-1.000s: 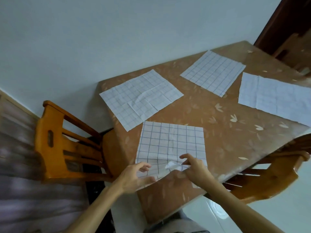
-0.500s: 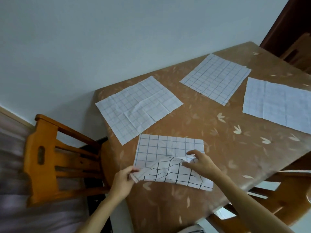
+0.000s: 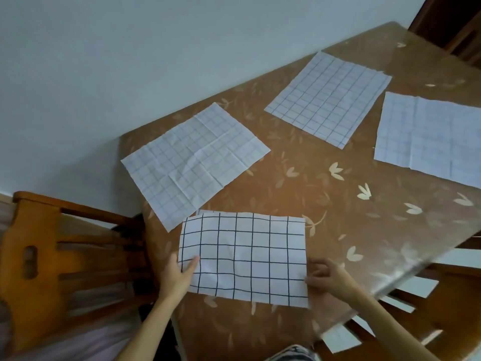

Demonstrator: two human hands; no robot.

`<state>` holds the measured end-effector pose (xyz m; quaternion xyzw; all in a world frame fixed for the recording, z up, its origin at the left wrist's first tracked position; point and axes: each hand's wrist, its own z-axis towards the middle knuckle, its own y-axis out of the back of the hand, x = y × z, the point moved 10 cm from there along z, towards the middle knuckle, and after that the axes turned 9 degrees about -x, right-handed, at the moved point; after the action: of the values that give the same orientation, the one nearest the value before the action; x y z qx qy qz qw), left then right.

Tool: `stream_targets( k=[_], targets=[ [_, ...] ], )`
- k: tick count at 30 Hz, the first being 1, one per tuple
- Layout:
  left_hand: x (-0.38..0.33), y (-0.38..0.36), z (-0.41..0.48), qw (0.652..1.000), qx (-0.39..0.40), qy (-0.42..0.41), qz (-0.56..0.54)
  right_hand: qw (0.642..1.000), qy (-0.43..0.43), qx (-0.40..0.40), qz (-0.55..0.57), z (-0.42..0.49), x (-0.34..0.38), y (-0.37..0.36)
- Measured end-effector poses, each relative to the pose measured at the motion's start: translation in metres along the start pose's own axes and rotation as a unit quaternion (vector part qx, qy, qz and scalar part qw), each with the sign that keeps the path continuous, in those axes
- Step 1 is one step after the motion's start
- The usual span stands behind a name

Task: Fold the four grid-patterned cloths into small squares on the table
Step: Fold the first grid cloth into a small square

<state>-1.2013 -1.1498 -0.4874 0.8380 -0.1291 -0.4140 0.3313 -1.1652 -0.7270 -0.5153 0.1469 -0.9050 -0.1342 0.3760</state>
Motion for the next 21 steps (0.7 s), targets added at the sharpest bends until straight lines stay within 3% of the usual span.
stream_targets(
  k=[5, 13, 17, 21],
  targets=[
    [0.013, 0.003, -0.004, 0.999, -0.038, 0.020, 0.022, 1.000, 0.002, -0.004, 0.002, 0.007, -0.011, -0.008],
    [0.039, 0.003, -0.008, 0.994, -0.013, 0.011, 0.111, 0.997, 0.017, 0.034, -0.065, 0.010, -0.012, -0.025],
    [0.041, 0.001, -0.008, 0.993, -0.006, -0.005, 0.116, 0.991, 0.006, 0.071, -0.110, 0.004, -0.021, -0.037],
    [0.041, 0.000, -0.008, 0.994, -0.005, -0.003, 0.111, 0.987, 0.013, 0.057, -0.150, 0.004, -0.027, -0.036]
  ],
)
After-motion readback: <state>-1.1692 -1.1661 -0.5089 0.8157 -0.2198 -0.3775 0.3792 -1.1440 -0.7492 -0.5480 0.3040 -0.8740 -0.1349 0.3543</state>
